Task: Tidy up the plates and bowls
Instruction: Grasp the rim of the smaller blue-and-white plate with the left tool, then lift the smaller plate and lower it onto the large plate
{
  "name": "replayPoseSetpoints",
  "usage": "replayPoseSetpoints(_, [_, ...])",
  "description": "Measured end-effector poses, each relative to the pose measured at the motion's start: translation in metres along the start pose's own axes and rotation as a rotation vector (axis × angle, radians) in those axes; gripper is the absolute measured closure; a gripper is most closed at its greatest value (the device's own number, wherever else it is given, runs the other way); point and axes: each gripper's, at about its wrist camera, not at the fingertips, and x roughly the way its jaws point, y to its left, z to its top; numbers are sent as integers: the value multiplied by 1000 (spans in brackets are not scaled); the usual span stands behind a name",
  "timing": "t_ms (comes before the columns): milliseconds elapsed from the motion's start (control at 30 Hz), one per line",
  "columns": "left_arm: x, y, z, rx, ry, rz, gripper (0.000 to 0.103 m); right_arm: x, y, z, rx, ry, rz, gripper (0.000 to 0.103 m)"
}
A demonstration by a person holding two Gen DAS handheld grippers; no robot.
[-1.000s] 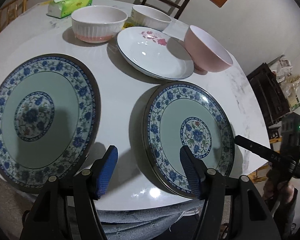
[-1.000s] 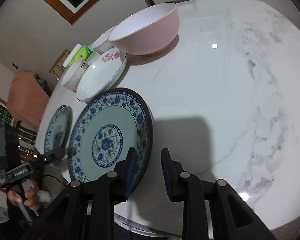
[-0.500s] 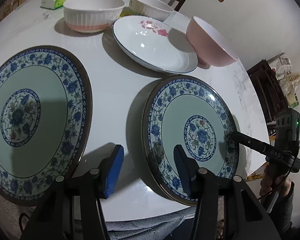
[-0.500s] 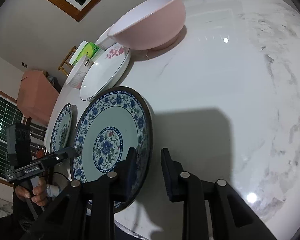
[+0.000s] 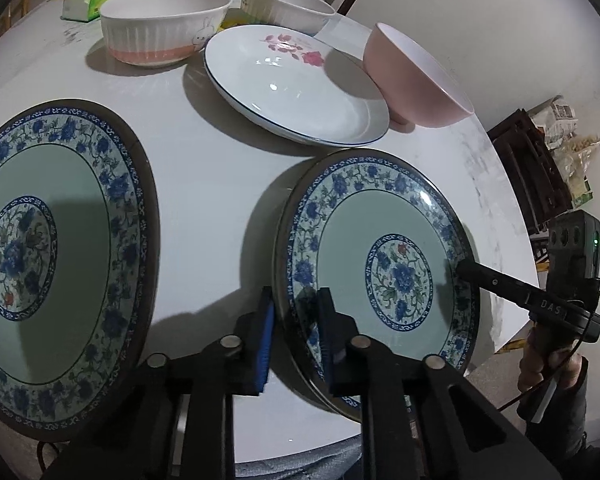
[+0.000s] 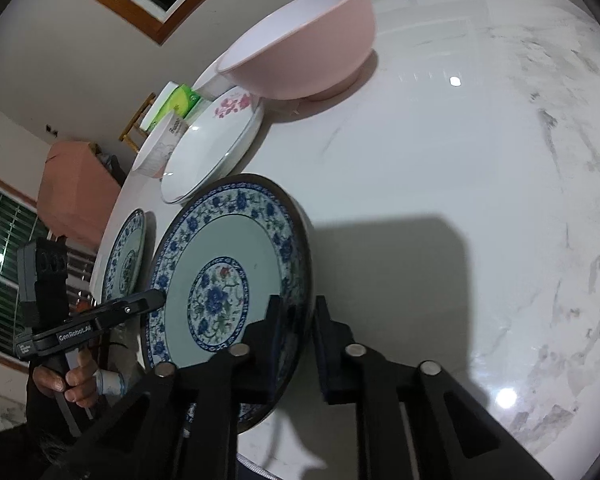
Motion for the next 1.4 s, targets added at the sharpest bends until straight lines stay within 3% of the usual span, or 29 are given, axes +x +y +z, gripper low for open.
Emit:
replayPoseSetpoints(900, [-33,9,-5,0,-55,51,87,-3,48,-1,-15,-28,-47,89])
replayPoseSetpoints(1400, [-98,63,10,-59,-164,131,87,34,136,28,-107,-19,25,89])
